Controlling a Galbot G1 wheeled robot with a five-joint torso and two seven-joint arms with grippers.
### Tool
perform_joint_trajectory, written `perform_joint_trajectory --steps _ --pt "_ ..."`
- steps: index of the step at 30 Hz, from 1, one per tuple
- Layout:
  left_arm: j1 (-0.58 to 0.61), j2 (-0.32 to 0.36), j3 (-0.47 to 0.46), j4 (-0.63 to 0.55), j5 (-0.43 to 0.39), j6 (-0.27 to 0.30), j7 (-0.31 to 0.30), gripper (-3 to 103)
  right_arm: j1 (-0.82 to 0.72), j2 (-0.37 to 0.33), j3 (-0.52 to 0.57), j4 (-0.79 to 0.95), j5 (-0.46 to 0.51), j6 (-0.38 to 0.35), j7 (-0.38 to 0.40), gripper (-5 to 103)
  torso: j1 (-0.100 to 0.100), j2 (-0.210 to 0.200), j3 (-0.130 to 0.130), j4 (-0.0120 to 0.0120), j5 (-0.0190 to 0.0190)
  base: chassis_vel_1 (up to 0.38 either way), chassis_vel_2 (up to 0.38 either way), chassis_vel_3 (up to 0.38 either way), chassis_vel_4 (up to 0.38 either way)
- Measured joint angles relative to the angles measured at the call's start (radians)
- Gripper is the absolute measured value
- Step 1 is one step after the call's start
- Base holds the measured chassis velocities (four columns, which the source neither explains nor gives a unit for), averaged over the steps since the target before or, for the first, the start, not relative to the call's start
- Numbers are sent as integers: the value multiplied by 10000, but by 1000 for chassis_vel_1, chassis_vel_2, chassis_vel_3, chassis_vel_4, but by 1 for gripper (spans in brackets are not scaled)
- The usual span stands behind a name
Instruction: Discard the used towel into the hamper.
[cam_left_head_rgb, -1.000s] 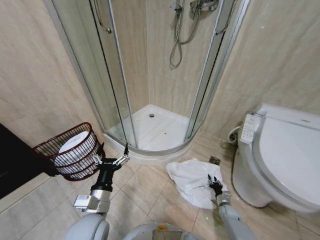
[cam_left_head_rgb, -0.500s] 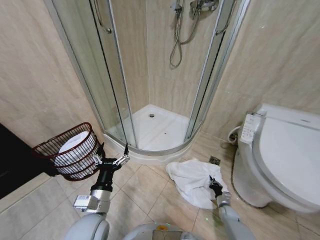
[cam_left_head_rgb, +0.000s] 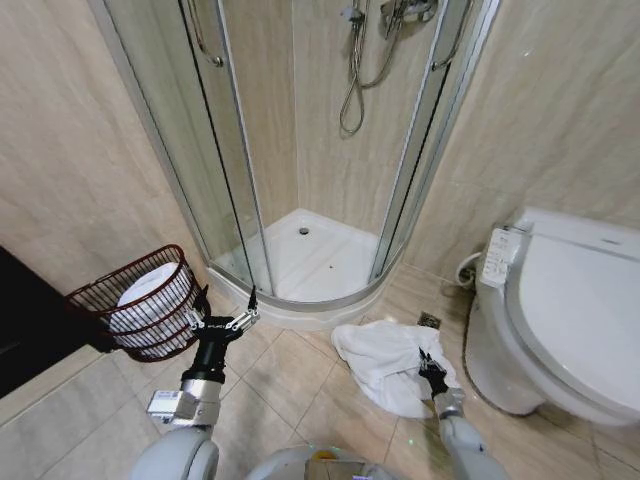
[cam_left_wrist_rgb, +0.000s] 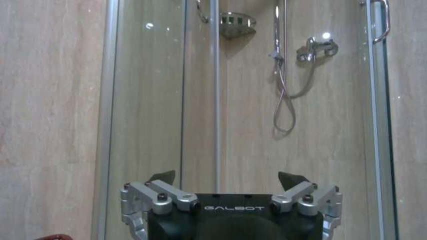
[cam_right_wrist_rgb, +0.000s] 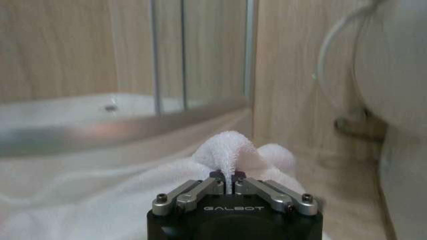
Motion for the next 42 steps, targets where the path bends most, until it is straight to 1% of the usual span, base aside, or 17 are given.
perform_joint_trajectory --steps 3,4,8,9,11,13,14,17,19,21,22,26,27,31,34,39,42 --pt "1 1 0 0 0 0 0 100 -850 46 137 1553 240 -4 8 3 0 1 0 0 0 0 0 0 0" --pt "1 1 0 0 0 0 0 100 -850 46 137 1553 240 -4 8 3 0 1 0 0 0 0 0 0 0" --pt "1 0 -1 0 0 0 0 100 -1695 105 384 3359 221 51 57 3 0 1 0 0 -3 0 0 0 0" --pt "1 0 -1 0 0 0 0 100 -1695 105 384 3359 221 51 57 3 0 1 0 0 -3 0 0 0 0" --pt "1 0 0 0 0 0 0 100 -2060 110 549 4253 79 180 69 3 0 1 0 0 3 0 0 0 0" --pt "1 0 0 0 0 0 0 100 -2345 116 763 5059 15 219 58 3 0 1 0 0 -3 0 0 0 0" --pt "1 0 0 0 0 0 0 100 -2345 116 763 5059 15 219 58 3 0 1 0 0 -3 0 0 0 0" --pt "0 0 0 0 0 0 0 100 -2709 105 1142 6294 217 79 -86 3 0 1 0 0 0 0 0 0 0" --pt "1 0 0 0 0 0 0 100 -2769 104 1241 6571 253 57 -115 3 0 1 0 0 1 0 0 0 0" --pt "1 0 0 0 0 0 0 100 -2887 100 1560 7377 310 20 -171 3 0 1 1 0 1 0 0 0 0" --pt "1 0 0 0 0 0 0 100 -2887 100 1560 7377 310 20 -171 3 0 1 1 0 1 0 0 0 0" --pt "0 0 0 0 0 0 0 100 -2919 105 2141 8763 433 -101 -184 3 0 1 1 1 1 0 0 0 0" --pt "0 0 0 0 0 0 0 100 -2919 105 2141 8763 433 -101 -184 3 0 1 1 1 1 0 0 0 0" --pt "0 0 0 0 0 0 0 100 -2917 44 2561 9728 691 -218 -195 3 0 1 1 1 1 0 0 0 0" --pt "0 0 0 0 0 0 0 100 -2932 -162 3032 10716 988 -450 -186 3 0 1 1 0 0 0 0 0 0" --pt "1 0 0 0 0 0 0 100 -2821 -489 3382 11526 1195 -766 -58 3 0 1 1 0 0 0 0 0 0" --pt "0 0 0 0 0 0 0 100 -2646 -859 3692 12249 1580 -1253 198 3 0 1 1 1 0 0 0 0 0"
